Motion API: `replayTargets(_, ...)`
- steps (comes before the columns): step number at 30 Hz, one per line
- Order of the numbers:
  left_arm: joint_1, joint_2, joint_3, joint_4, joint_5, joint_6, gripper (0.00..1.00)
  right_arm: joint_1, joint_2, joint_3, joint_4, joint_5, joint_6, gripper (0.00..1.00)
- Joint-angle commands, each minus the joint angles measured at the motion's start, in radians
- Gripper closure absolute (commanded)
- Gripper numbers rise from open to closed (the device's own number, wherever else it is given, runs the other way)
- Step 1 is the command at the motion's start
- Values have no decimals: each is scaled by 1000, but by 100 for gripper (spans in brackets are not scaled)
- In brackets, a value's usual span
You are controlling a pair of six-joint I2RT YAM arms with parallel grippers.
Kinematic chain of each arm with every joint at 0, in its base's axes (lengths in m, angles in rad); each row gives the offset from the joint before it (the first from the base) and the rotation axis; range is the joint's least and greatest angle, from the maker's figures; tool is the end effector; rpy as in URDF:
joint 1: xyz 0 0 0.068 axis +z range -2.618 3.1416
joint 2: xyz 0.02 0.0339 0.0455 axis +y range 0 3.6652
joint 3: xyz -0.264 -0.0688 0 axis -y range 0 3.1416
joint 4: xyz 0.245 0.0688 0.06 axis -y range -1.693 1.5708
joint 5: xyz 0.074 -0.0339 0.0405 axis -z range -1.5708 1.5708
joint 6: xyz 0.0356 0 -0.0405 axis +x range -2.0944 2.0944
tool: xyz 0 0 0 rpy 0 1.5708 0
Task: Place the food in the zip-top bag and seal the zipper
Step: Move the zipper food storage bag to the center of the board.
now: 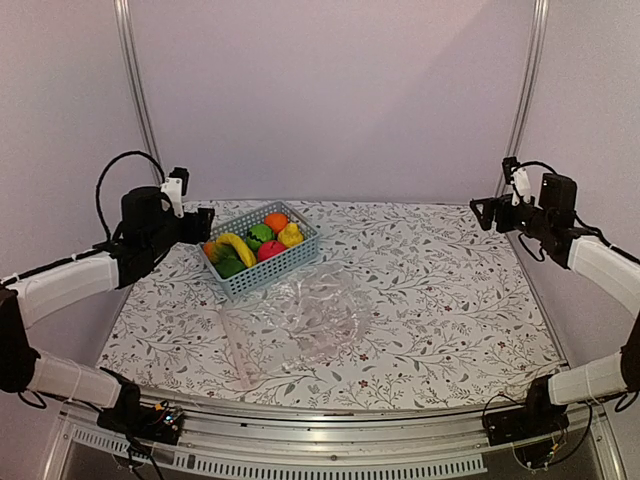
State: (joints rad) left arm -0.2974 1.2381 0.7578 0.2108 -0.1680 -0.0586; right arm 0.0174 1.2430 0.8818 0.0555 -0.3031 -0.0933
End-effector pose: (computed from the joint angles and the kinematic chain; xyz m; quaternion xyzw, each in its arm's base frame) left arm 0.2732 -0.0775 0.2740 0.0440 0.7933 -0.0412 0.6058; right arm 0.2881 0.0156 0.3005 -0.1332 0.7911 0.0995 0.5886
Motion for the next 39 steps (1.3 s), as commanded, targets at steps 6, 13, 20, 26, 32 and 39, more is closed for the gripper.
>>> replayTargets(6,-166,-148,70,-284,20,-142,24,-8,-94,-82,62,-258,-74,2)
replayTargets(13,-253,-187,95,-489,70,-265,27,-10,-118,-95,62,-327,-105,2)
replayTargets(20,-348,-163,15,-577,65,-406,43,-10,-87,-104,56,-337,-156,4)
replayTargets(26,-356,-114,-36,-546,-36,-554,38,-3,-16,-86,25,-380,-189,6)
replayTargets(32,-307,61,134,-487,-156,-372,32,61,36,-71,-5,-362,-246,8)
replayTargets(39,-246,349,403,-516,50,-135,40,98,36,-70,-41,-417,-301,10)
